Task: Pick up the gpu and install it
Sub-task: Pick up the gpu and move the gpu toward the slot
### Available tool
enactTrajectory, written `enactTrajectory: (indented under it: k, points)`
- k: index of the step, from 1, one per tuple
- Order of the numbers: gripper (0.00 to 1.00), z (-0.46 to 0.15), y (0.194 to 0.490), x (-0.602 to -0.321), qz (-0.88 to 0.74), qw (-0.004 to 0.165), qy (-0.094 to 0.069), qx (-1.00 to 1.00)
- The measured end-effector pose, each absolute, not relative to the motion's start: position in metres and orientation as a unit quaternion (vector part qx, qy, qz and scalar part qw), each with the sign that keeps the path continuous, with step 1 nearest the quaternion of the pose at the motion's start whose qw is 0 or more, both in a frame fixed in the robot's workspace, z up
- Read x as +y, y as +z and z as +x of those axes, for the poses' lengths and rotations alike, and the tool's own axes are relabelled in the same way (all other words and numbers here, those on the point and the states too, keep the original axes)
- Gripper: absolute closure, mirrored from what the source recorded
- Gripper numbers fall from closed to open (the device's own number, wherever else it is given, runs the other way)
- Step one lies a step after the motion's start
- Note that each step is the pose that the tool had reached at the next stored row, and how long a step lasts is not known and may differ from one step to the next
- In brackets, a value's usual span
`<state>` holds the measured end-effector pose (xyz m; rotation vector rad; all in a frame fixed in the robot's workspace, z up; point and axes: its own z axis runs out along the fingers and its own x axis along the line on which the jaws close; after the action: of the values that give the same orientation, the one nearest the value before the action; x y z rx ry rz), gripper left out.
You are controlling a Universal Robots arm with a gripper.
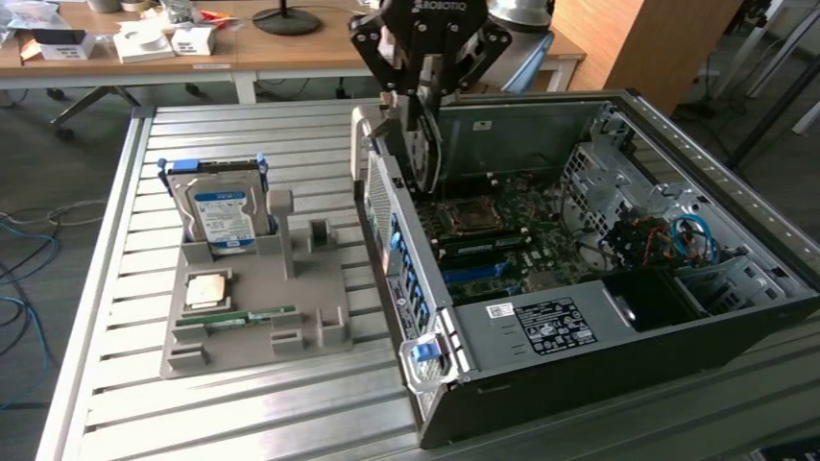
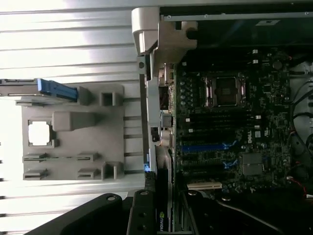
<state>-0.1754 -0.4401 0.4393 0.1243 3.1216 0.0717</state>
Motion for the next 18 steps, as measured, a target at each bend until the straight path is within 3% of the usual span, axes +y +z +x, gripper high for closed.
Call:
enactTrajectory:
  k: [18]
  points:
    - [0.74,-0.094,0.439,-0.44,0.039,0.007,0.023,0.999]
